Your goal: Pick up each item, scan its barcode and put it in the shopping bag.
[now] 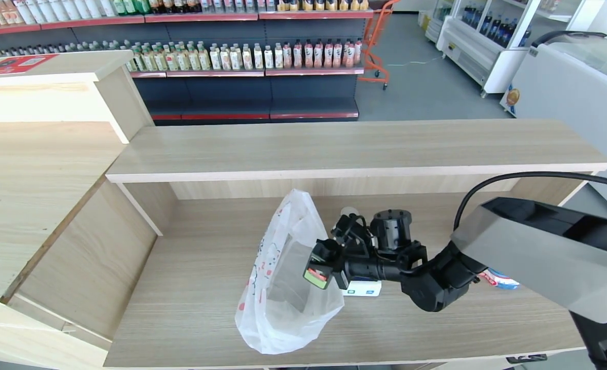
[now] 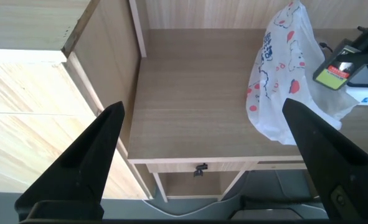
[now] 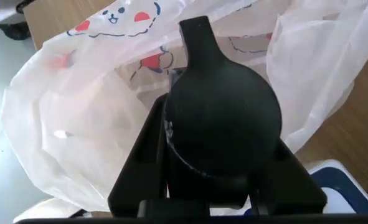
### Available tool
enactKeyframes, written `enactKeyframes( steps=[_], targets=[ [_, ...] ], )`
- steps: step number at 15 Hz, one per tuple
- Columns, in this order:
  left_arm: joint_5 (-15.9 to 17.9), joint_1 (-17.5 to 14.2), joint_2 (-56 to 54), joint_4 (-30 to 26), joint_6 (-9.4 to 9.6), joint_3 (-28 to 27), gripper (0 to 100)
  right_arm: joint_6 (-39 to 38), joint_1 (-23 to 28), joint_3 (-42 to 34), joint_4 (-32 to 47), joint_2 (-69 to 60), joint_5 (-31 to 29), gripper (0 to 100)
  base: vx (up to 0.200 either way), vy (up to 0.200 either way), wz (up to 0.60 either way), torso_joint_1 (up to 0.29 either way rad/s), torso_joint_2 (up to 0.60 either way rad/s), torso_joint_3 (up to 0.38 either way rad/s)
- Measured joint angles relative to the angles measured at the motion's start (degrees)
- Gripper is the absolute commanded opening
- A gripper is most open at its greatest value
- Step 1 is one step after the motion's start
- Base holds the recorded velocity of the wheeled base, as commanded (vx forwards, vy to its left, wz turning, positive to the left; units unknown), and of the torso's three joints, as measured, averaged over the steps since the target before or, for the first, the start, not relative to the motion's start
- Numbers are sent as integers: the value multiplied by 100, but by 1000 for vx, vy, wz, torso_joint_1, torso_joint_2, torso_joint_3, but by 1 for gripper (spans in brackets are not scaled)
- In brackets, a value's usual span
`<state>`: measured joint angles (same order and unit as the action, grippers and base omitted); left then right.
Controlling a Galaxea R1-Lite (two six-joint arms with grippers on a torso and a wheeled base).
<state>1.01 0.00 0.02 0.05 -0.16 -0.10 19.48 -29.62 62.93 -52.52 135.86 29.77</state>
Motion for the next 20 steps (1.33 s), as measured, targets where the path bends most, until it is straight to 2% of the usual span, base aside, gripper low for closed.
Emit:
enactKeyframes(
  steps=[2, 6, 7, 9, 11, 14, 16, 20],
  targets=[
    [0, 0, 0, 0, 0, 0, 100, 507, -44, 93, -11, 251, -10, 0, 0, 0, 0, 0, 0, 0],
    [0, 0, 0, 0, 0, 0, 100, 739, -91, 258, -39, 564, -10, 0, 0, 0, 0, 0, 0, 0],
    [0, 0, 0, 2, 0, 0, 100, 739, -96, 328, -55, 611, -7, 100, 0, 0, 0, 0, 0, 0],
    [-1, 0, 0, 2, 0, 0, 100, 651, -111, 446, -17, 653, 1, 100, 0, 0, 0, 0, 0, 0],
    [2, 0, 0, 2, 0, 0, 100, 244, -105, 474, 35, 597, 1, 100, 0, 0, 0, 0, 0, 0],
    [0, 0, 0, 2, 0, 0, 100, -1111, -107, 451, 180, 295, 0, 100, 0, 0, 0, 0, 0, 0],
    [0, 0, 0, 2, 0, 0, 100, -1743, -45, 441, 424, -26, -5, 100, 0, 0, 0, 0, 0, 0],
    [2, 0, 0, 0, 0, 0, 100, -2338, 247, 101, 884, -741, -10, 100, 0, 0, 0, 0, 0, 0]
  ],
)
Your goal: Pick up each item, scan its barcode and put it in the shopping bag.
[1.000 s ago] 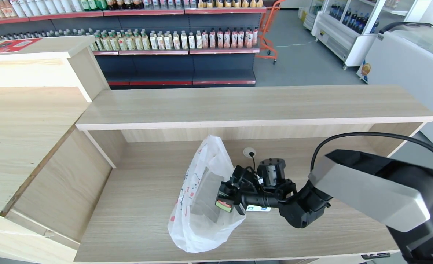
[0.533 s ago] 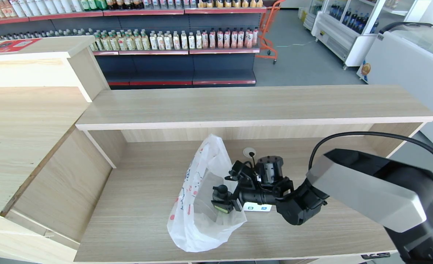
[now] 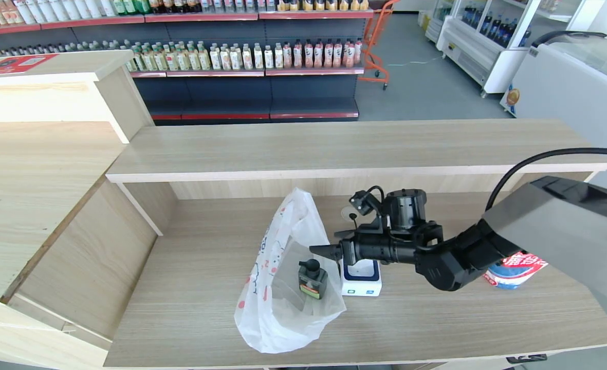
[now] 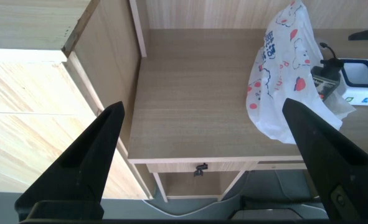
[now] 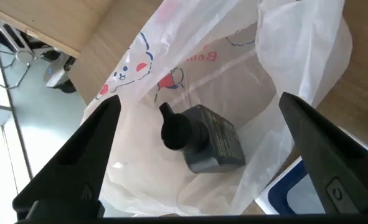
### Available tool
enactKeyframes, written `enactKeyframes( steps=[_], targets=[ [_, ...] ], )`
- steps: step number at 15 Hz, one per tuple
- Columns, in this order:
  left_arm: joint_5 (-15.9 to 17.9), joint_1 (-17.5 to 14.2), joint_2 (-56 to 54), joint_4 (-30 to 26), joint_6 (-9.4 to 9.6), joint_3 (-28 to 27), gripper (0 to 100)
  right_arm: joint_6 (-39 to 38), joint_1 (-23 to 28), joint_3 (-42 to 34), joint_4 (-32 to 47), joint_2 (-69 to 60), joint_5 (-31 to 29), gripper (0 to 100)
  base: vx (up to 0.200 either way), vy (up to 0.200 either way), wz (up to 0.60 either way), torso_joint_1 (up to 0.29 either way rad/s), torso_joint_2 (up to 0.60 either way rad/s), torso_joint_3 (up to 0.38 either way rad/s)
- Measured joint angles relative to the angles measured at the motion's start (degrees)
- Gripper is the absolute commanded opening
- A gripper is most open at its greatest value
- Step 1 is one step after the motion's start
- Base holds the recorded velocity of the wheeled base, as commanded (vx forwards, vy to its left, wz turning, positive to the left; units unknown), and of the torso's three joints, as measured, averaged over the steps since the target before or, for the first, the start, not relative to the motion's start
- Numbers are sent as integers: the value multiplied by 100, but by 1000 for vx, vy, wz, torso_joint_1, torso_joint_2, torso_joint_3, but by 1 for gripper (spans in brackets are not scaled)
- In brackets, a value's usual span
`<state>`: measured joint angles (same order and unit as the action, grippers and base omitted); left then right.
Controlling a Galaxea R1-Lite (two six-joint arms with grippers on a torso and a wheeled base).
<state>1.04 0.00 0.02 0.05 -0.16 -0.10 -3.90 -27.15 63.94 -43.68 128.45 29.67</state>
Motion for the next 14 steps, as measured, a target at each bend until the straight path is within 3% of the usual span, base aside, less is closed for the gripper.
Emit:
enactKeyframes(
  steps=[4, 8, 10, 14],
  targets=[
    [-2, 0, 0, 0, 0, 0, 100, -578, 260, -863, 132, -1106, 0, 100, 0, 0, 0, 0, 0, 0],
    [-4, 0, 0, 0, 0, 0, 100, -668, 902, -2075, 304, -2762, -34, 100, 0, 0, 0, 0, 0, 0],
    [-4, 0, 0, 0, 0, 0, 100, -435, 1425, -2505, 1125, -3813, -160, 100, 0, 0, 0, 0, 0, 0],
    [-4, 0, 0, 2, 0, 0, 100, -55, 2388, -3387, 3383, -6056, -1701, 100, 0, 0, 0, 0, 0, 0]
  ],
)
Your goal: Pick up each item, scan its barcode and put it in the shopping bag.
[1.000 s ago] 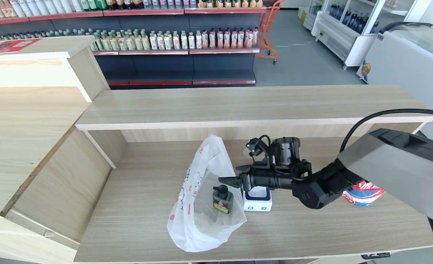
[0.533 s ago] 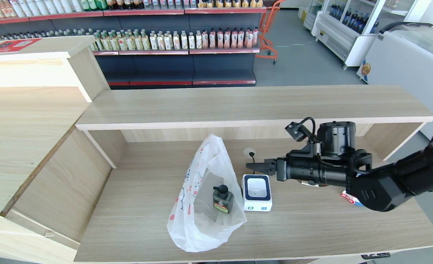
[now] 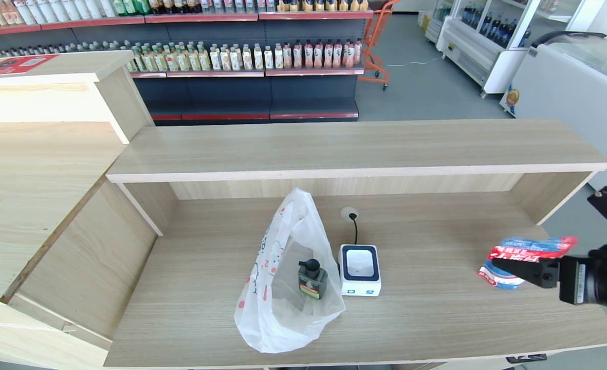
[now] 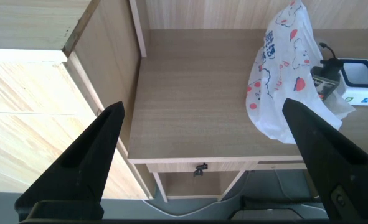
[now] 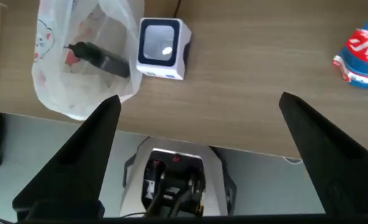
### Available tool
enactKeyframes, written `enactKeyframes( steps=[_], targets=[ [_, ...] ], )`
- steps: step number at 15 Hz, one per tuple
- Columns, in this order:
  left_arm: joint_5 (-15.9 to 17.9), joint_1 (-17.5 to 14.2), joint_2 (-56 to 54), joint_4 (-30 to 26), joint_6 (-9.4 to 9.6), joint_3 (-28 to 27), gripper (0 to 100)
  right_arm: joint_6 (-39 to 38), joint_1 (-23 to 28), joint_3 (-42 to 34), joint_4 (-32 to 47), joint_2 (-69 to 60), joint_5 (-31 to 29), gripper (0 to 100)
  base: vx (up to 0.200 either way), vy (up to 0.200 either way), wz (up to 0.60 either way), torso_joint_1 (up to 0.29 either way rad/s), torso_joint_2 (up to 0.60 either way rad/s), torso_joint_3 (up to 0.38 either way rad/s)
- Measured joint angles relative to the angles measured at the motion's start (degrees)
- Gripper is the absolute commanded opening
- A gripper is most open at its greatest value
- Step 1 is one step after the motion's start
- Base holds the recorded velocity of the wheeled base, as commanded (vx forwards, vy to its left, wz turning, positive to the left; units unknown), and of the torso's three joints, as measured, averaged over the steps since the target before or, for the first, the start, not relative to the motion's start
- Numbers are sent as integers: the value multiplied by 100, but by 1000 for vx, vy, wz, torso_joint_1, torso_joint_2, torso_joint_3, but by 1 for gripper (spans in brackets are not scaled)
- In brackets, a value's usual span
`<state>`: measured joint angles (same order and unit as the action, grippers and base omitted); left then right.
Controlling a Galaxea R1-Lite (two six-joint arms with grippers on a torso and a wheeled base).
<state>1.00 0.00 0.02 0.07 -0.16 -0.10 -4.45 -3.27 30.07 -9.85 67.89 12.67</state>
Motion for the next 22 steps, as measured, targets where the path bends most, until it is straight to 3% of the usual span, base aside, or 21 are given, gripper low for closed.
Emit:
enactKeyframes(
  steps=[4, 17, 22],
  targets=[
    [0, 0, 0, 0, 0, 0, 100, 95, 311, -1020, 503, -1554, -640, 100, 0, 0, 0, 0, 0, 0],
    [1, 0, 0, 0, -9, 0, 100, 101, 334, -751, 547, -1927, -646, 100, 0, 0, 0, 0, 0, 0],
    [-2, 0, 0, 0, 5, 0, 100, 104, 322, -695, 547, -1860, -646, 100, 0, -200, 0, 3, 1, 4]
  ],
)
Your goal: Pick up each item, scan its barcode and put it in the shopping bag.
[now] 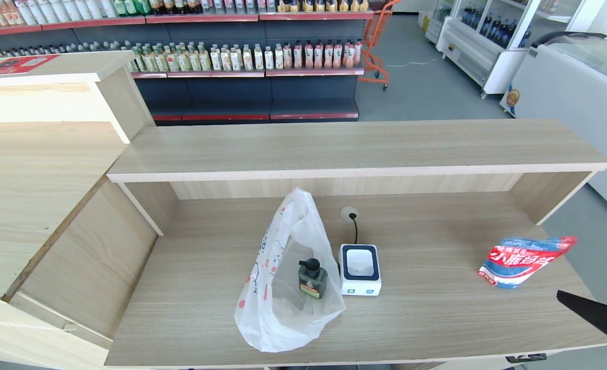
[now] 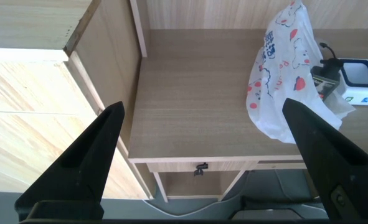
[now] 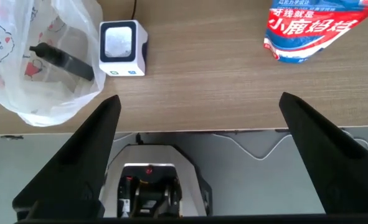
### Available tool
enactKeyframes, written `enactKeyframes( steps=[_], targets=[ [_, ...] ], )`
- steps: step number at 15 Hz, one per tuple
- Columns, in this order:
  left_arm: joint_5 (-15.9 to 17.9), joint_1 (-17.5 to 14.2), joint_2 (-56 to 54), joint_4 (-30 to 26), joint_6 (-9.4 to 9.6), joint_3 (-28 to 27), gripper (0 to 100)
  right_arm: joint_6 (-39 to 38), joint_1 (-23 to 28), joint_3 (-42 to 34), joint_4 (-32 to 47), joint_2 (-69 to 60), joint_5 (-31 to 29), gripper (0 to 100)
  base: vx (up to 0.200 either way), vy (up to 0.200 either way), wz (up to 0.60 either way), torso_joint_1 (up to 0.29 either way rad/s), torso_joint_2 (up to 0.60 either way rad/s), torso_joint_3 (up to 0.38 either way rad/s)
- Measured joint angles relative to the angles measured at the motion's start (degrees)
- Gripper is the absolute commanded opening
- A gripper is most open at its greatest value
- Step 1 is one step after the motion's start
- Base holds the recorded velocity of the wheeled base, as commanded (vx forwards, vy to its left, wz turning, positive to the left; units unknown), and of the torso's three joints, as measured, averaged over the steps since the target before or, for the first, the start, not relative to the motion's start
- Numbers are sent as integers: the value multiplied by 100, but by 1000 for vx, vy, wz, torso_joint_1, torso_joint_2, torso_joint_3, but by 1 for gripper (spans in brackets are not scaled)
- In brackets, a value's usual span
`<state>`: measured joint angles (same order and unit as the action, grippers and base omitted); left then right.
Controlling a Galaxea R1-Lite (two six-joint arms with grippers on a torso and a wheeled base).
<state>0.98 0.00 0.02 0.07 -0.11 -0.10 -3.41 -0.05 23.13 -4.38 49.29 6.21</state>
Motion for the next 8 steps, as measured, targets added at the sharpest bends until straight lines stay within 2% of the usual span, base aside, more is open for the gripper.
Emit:
enactKeyframes(
  steps=[8],
  targets=[
    [0, 0, 0, -5, 4, 0, 100, -6, -46, 101, 0, 73, 0, 100, 0, -200, 0, 2, 2, 1]
  ],
)
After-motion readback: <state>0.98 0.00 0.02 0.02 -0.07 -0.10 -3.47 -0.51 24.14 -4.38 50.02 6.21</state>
